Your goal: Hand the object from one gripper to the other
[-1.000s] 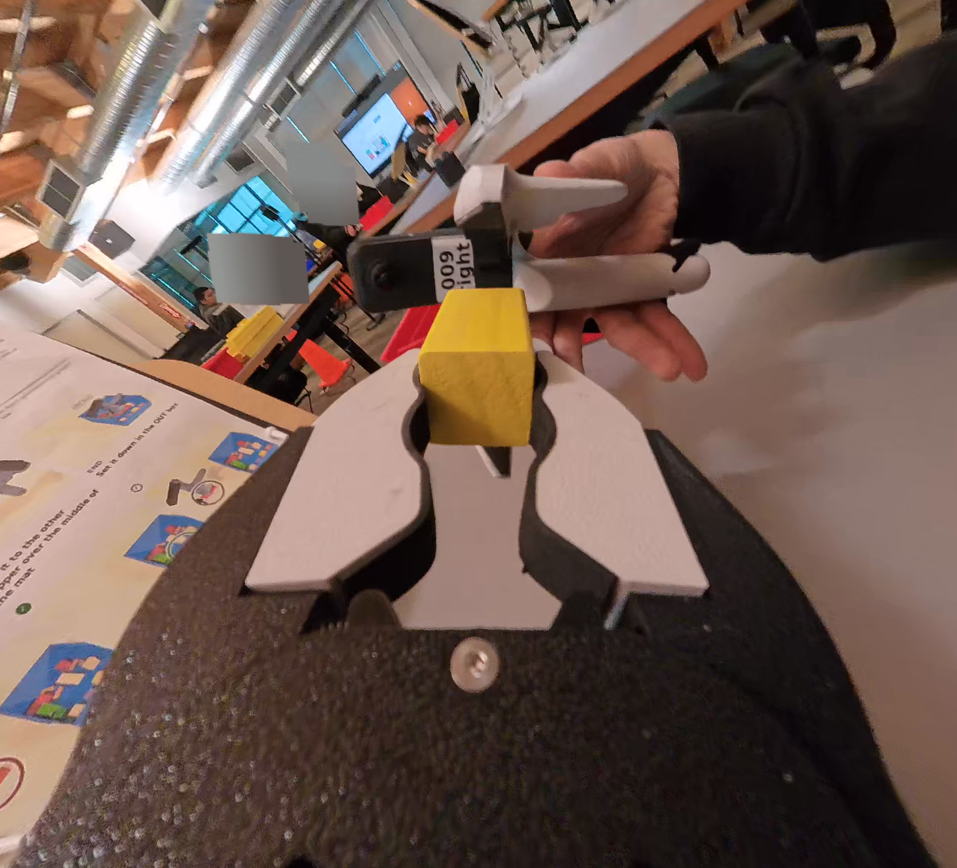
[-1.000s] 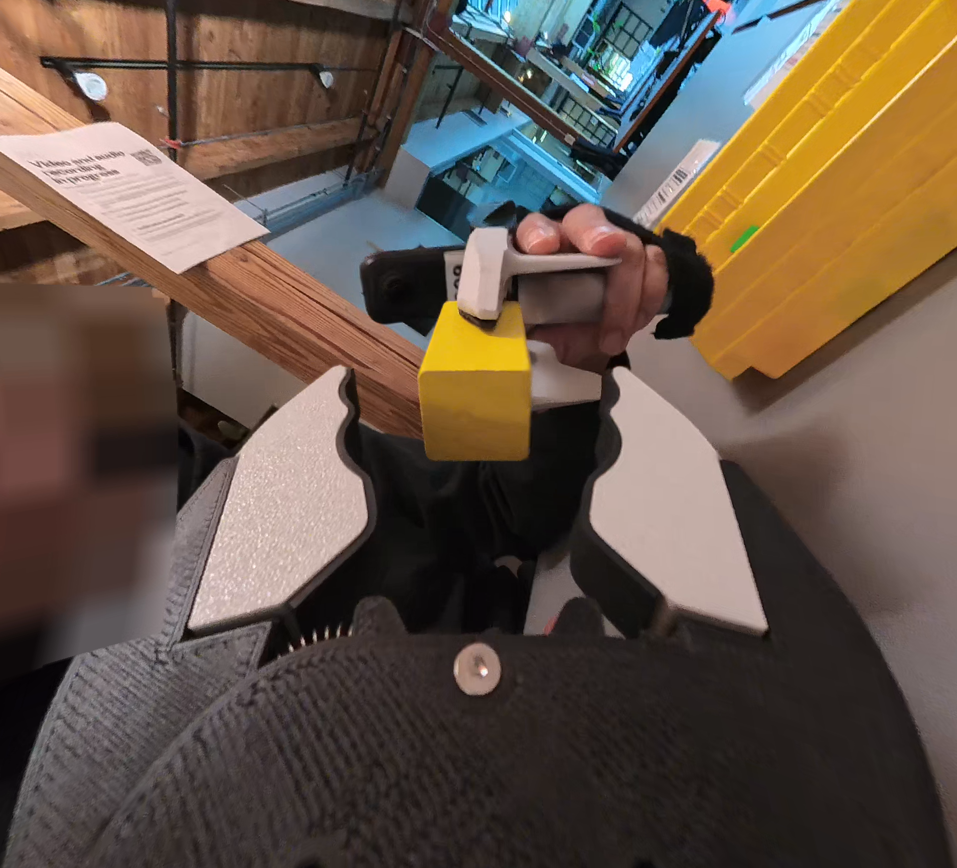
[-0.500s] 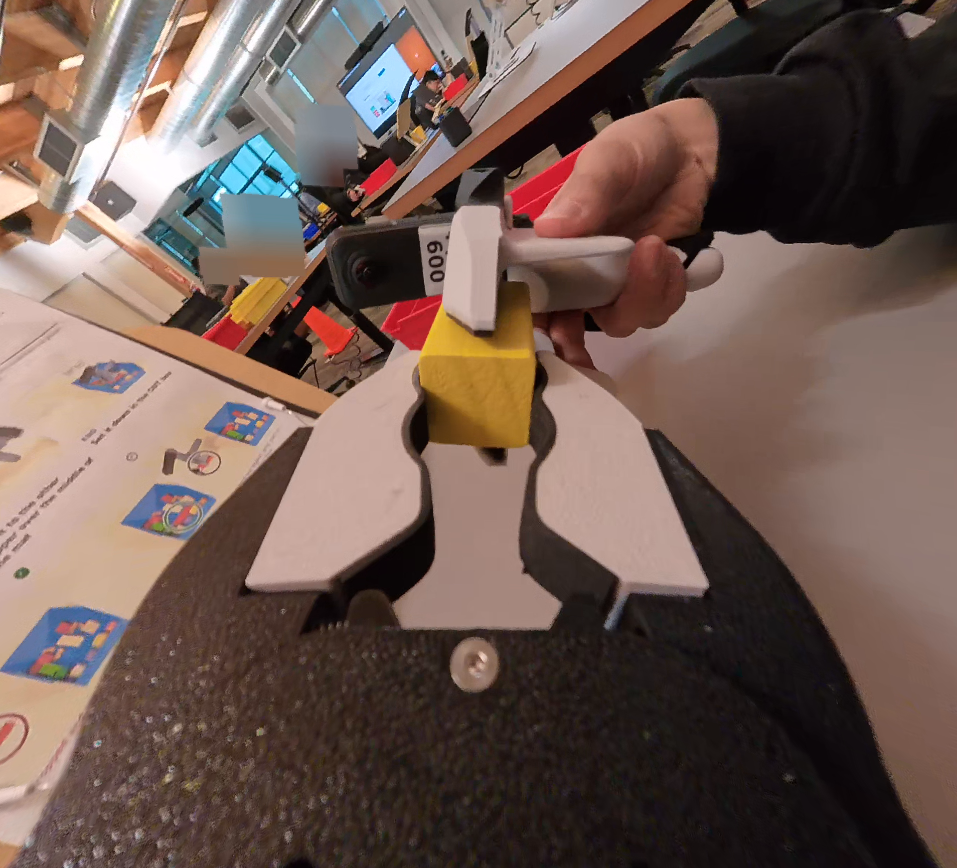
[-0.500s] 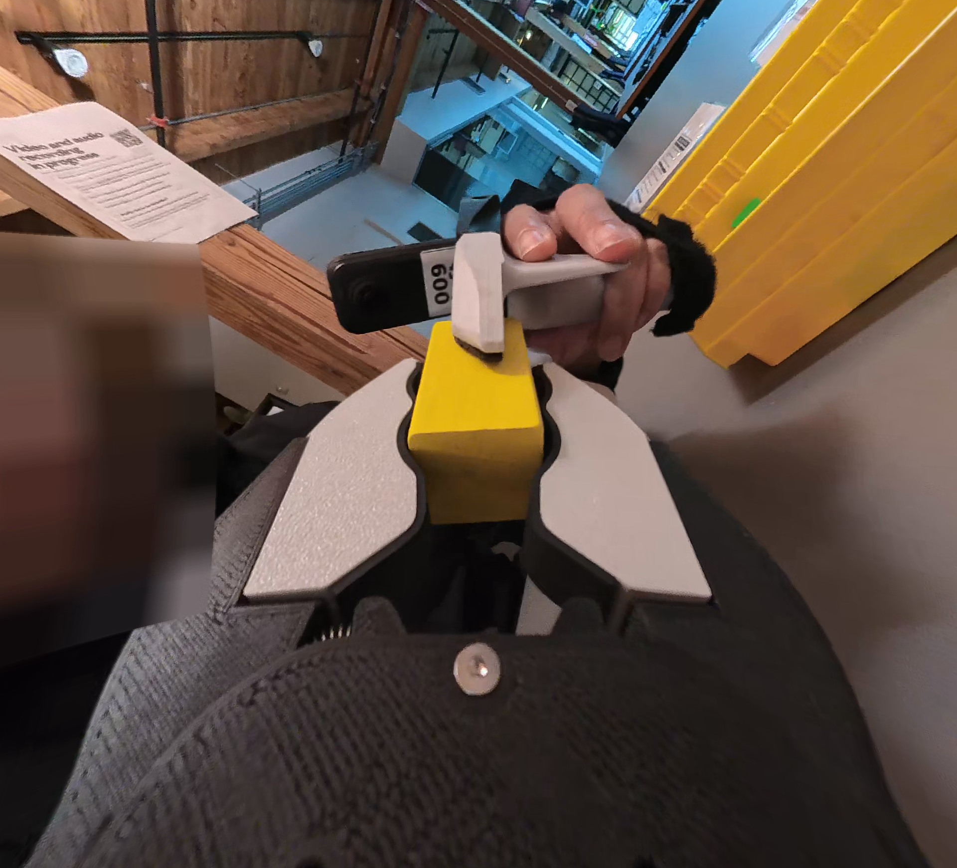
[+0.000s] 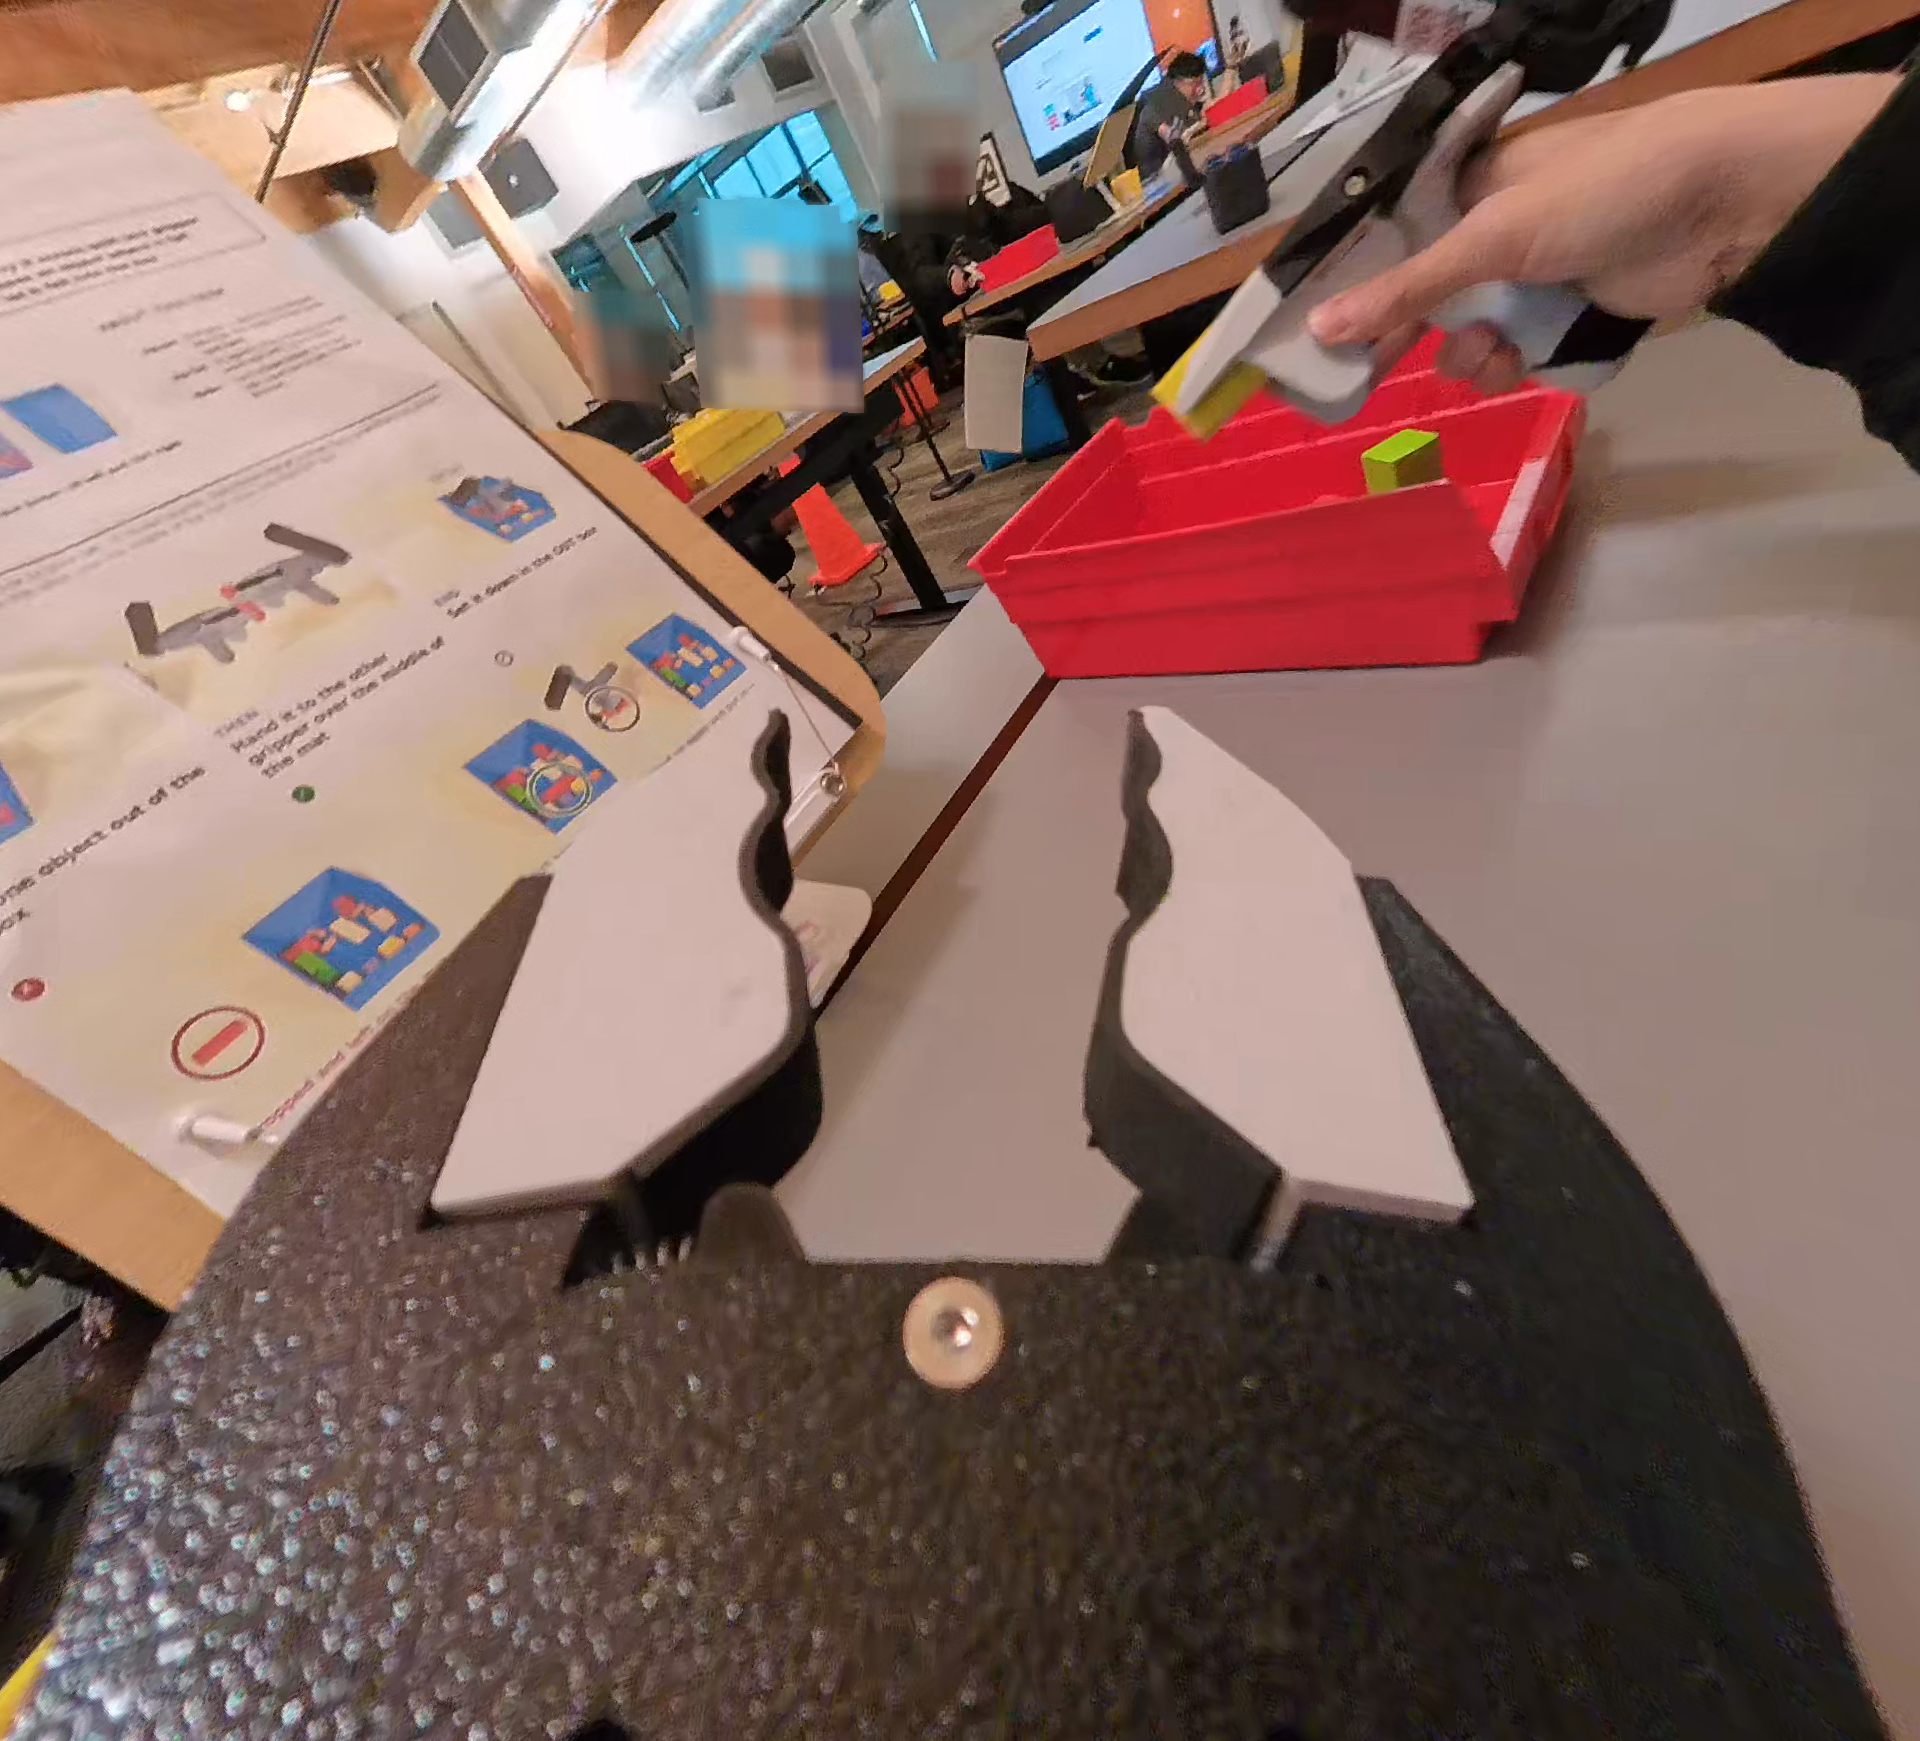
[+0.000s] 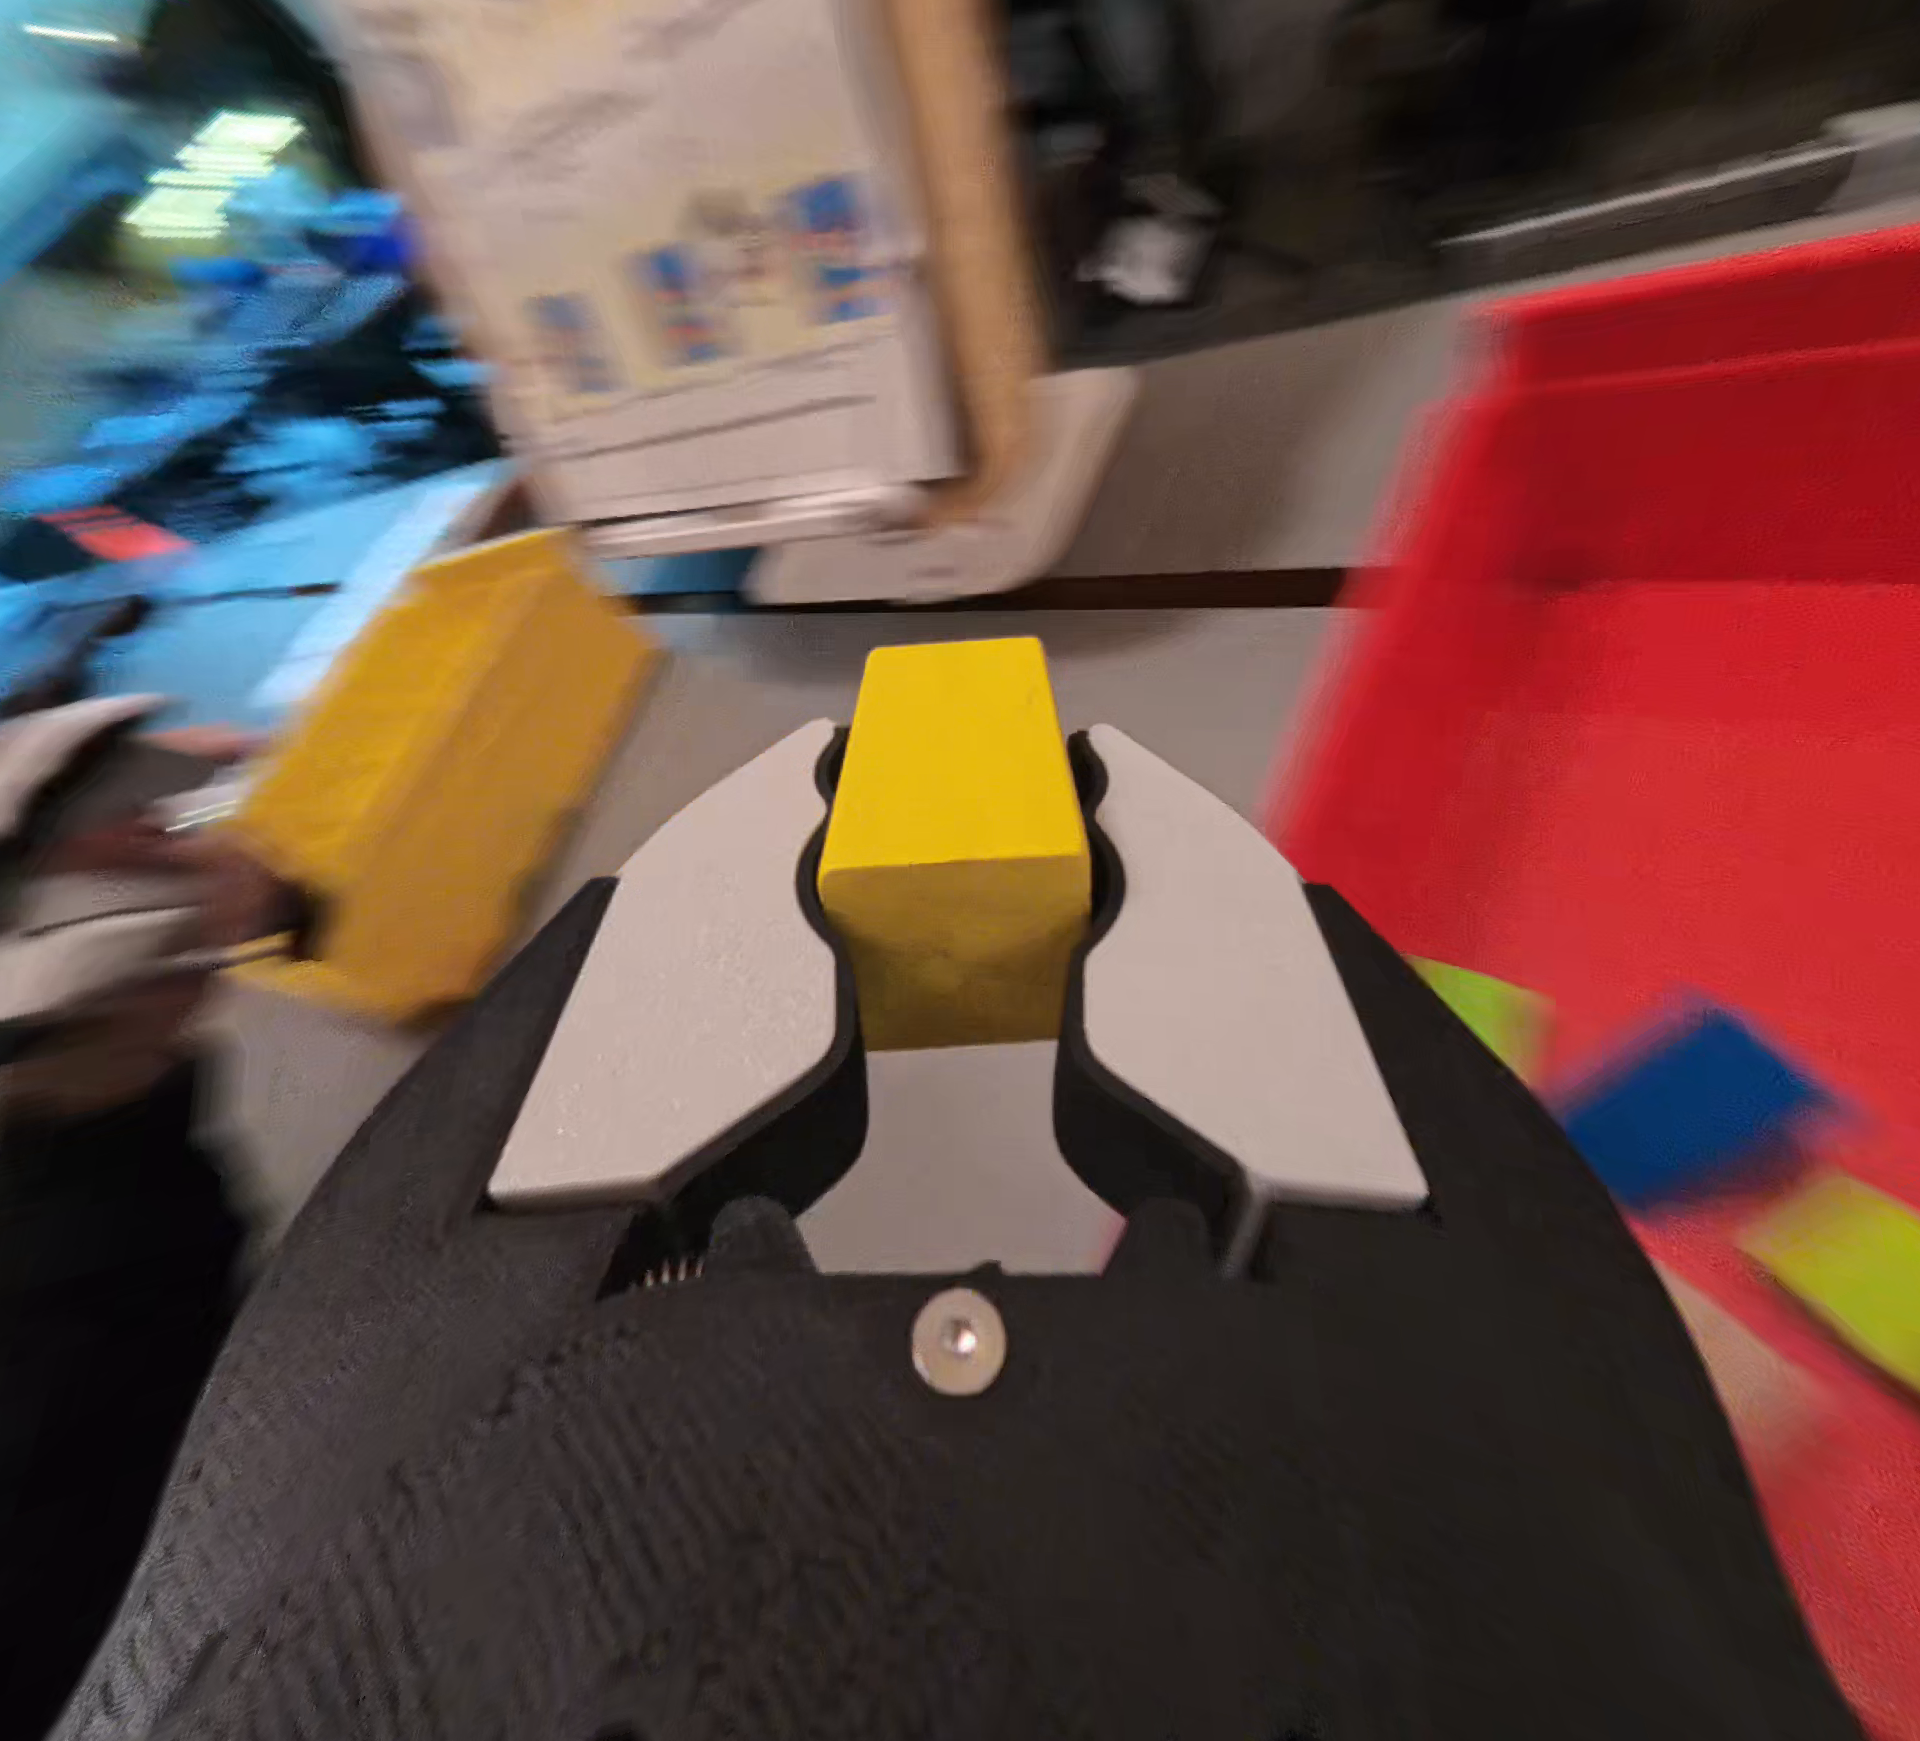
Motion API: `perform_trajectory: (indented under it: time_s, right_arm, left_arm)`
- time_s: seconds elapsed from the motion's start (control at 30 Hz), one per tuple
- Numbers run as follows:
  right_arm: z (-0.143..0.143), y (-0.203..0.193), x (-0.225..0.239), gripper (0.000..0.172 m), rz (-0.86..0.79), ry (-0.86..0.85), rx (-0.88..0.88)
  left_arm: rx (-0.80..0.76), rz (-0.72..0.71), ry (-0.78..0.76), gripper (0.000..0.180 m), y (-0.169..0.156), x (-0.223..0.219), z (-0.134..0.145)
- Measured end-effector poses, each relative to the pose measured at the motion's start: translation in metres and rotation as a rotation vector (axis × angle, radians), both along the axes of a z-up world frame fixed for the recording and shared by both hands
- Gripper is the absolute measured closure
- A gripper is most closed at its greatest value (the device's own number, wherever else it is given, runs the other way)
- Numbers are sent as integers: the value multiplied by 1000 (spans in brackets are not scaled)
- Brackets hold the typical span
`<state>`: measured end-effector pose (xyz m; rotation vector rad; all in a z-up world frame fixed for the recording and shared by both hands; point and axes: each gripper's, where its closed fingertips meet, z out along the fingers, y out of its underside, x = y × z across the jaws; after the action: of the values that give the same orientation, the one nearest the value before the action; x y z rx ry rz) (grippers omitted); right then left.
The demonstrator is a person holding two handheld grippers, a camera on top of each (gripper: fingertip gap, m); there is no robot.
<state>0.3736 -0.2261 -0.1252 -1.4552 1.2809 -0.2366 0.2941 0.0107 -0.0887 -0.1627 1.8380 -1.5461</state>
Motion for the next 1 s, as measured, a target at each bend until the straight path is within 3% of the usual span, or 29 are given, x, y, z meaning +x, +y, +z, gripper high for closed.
perform_trajectory:
  time_s: [0.1,0.2,0.53,0.77,0.9,1.0]
  right_arm:
    - [-27,-71,6,130,-198,51,-170]
    - [-46,-100,9,130,-259,96,-256]
    - [-107,-102,52,130,-90,250,-823]
    - [-125,-89,54,128,-64,308,-776]
    - [-117,-104,52,81,-198,269,-777]
    - [-91,-121,42,77,-334,221,-789]
  left_arm:
    - [54,24,25,122,4,5,-10]
    - [111,43,33,124,4,9,-20]
    - [174,44,45,126,5,12,-34]
    - [190,50,85,126,7,13,-40]
    - [140,95,130,126,21,18,-31]
    - [81,165,177,126,39,24,-20]
